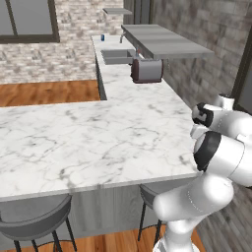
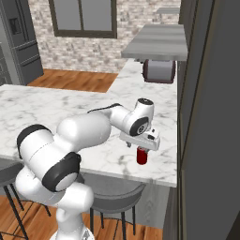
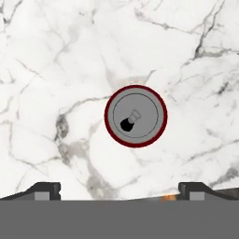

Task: Four empty soda cans are scattered around the kitchen. Gather all the cans and cluster them next to the stove for recycling.

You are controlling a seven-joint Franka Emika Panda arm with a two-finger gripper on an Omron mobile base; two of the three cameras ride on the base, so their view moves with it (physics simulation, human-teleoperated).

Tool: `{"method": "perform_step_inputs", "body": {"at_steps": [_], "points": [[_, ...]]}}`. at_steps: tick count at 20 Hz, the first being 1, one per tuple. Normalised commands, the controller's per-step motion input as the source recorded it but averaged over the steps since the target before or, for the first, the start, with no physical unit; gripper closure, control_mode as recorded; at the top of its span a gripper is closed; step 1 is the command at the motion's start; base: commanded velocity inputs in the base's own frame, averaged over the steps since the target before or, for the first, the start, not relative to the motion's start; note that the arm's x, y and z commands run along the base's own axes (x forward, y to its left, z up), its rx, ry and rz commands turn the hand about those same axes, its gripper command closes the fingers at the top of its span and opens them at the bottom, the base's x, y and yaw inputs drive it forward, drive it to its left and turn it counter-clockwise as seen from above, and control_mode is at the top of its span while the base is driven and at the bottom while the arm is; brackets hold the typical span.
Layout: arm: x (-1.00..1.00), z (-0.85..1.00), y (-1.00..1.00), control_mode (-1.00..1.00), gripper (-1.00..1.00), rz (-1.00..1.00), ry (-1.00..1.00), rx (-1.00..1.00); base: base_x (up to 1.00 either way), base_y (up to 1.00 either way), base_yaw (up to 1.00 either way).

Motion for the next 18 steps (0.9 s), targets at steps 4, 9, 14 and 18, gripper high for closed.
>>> {"method": "perform_step_inputs", "body": {"at_steps": [4,9,14,18], "points": [[0.05,-0.14,-0.01,-1.00,-1.00,0.00,0.00,0.00,0.00,0.00,0.00],[0.06,-0.14,-0.01,-1.00,-1.00,0.00,0.00,0.00,0.00,0.00,0.00],[0.06,-0.09,-0.04,-1.00,-1.00,0.00,0.00,0.00,0.00,0.00,0.00],[0.05,-0.08,-0.09,-1.00,-1.00,0.00,0.00,0.00,0.00,0.00,0.00]]}}
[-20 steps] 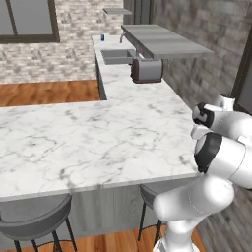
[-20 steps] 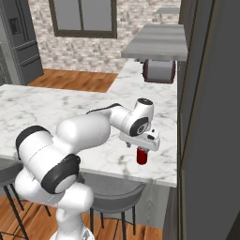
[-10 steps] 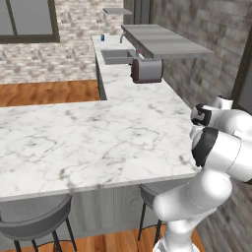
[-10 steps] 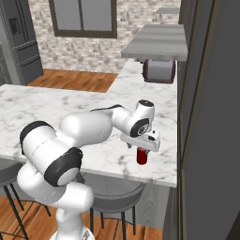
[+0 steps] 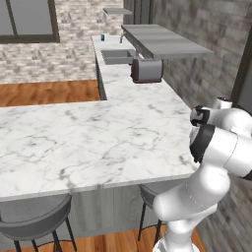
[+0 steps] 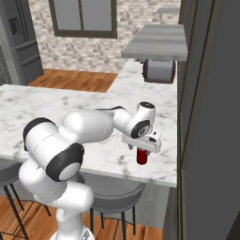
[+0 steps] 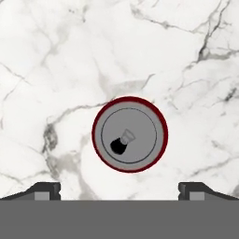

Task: Four empty soda cans are scattered around the kitchen. Gather all the cans and cluster them next to the stove for recycling.

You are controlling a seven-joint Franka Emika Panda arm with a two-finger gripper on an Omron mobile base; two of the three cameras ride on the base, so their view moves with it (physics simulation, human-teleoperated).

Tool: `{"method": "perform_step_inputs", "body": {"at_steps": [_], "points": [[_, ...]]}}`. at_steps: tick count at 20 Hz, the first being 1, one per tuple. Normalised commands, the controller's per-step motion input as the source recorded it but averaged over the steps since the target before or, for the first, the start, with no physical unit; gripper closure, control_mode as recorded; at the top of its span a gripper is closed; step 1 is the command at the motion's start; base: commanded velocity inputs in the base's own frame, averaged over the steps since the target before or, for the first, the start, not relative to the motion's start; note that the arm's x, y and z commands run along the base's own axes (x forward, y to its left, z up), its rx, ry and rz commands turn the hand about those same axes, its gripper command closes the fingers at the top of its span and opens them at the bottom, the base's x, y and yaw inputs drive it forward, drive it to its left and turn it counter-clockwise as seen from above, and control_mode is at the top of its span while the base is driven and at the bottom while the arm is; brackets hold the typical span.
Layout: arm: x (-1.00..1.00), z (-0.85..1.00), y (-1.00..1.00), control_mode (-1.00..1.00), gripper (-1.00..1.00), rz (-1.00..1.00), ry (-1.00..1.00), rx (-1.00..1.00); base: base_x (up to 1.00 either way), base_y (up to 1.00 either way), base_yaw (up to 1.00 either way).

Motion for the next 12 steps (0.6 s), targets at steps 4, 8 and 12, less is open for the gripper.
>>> {"method": "perform_step_inputs", "body": {"at_steps": [4,8,12], "points": [[0.10,-0.10,-0.08,-1.00,-1.00,0.00,0.00,0.00,0.00,0.00,0.00],[0.15,-0.08,-0.06,-1.00,-1.00,0.00,0.00,0.00,0.00,0.00,0.00],[0.21,-0.05,-0.03,-1.00,-1.00,0.00,0.00,0.00,0.00,0.00,0.00]]}}
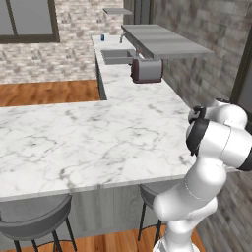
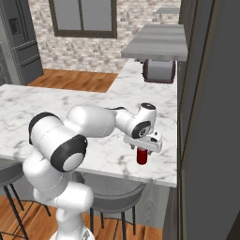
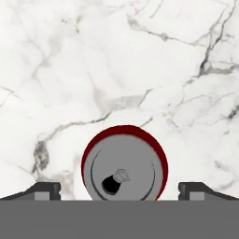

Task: Four empty soda cans are scattered around the kitchen. Gather all the cans and cluster them next to the stove for recycling.

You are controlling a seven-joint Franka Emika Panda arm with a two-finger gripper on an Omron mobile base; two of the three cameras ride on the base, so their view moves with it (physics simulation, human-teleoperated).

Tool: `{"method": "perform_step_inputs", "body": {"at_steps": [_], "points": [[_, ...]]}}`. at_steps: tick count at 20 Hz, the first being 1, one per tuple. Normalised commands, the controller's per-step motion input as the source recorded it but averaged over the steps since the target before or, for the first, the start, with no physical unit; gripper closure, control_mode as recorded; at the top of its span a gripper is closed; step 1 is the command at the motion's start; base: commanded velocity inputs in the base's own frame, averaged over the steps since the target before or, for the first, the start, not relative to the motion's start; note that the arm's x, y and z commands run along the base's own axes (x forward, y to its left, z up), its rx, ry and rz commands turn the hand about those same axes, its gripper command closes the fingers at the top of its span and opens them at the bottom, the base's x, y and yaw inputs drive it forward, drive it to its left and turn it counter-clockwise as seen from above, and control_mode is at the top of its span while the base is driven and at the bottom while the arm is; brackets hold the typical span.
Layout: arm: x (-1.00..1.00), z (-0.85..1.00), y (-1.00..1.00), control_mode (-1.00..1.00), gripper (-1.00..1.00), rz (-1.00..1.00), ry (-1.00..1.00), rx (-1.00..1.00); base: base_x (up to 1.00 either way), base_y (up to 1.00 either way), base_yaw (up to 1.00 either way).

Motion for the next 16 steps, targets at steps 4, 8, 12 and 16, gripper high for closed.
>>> {"method": "perform_step_inputs", "body": {"at_steps": [4,8,12,16], "points": [[0.21,-0.01,-0.06,-1.00,-1.00,0.00,0.00,0.00,0.00,0.00,0.00],[0.04,-0.03,-0.15,-1.00,-1.00,0.00,0.00,0.00,0.00,0.00,0.00],[0.00,-0.11,-0.06,-1.00,-1.00,0.00,0.00,0.00,0.00,0.00,0.00],[0.00,-0.13,0.00,-1.00,-1.00,0.00,0.00,0.00,0.00,0.00,0.00]]}}
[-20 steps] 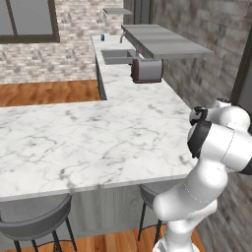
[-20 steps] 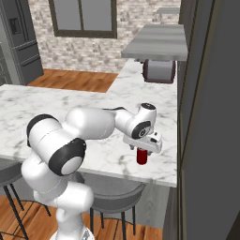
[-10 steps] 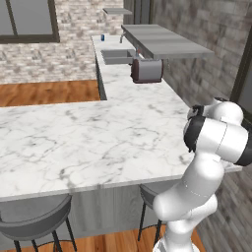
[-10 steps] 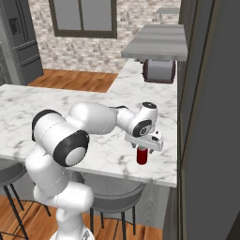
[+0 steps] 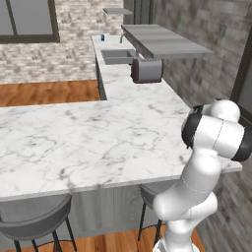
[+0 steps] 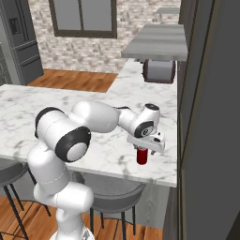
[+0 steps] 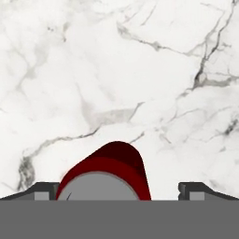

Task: Four empty soda cans are scattered around the kitchen. Gather all the cans and cluster them next to the stove for recycling.

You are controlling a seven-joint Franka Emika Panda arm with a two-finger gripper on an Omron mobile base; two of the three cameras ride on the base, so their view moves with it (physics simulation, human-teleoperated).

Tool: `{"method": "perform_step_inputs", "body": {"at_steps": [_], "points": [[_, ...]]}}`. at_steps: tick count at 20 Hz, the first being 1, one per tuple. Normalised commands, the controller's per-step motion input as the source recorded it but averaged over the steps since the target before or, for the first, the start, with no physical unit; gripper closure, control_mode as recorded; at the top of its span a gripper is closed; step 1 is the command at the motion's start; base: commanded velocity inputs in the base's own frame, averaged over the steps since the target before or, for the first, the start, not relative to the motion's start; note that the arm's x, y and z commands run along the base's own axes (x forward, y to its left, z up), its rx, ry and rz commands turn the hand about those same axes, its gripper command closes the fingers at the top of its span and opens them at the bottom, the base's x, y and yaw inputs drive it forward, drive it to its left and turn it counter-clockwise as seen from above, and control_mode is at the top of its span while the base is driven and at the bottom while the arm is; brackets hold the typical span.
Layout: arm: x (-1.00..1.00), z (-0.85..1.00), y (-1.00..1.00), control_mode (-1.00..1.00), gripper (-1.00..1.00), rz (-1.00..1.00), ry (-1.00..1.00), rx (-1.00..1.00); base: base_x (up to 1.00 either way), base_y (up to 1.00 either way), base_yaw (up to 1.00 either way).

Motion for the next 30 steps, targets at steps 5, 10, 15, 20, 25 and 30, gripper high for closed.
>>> {"method": "perform_step_inputs", "body": {"at_steps": [5,10,15,20,25,30], "points": [[0.00,-0.14,0.00,-1.00,-1.00,0.00,0.00,0.00,0.00,0.00,0.00],[0.00,-0.16,0.00,-1.00,-1.00,0.00,0.00,0.00,0.00,0.00,0.00],[0.00,-0.20,0.00,-1.00,1.00,0.00,0.00,0.00,0.00,0.00,0.00],[-0.04,-0.08,0.00,-1.00,1.00,0.00,0.00,0.00,0.00,0.00,0.00],[-0.29,0.07,0.02,-1.00,1.00,0.00,-0.01,0.00,0.00,0.00,0.00],[-0.34,0.53,0.15,-1.00,1.00,0.02,-0.06,0.00,0.00,0.00,0.00]]}}
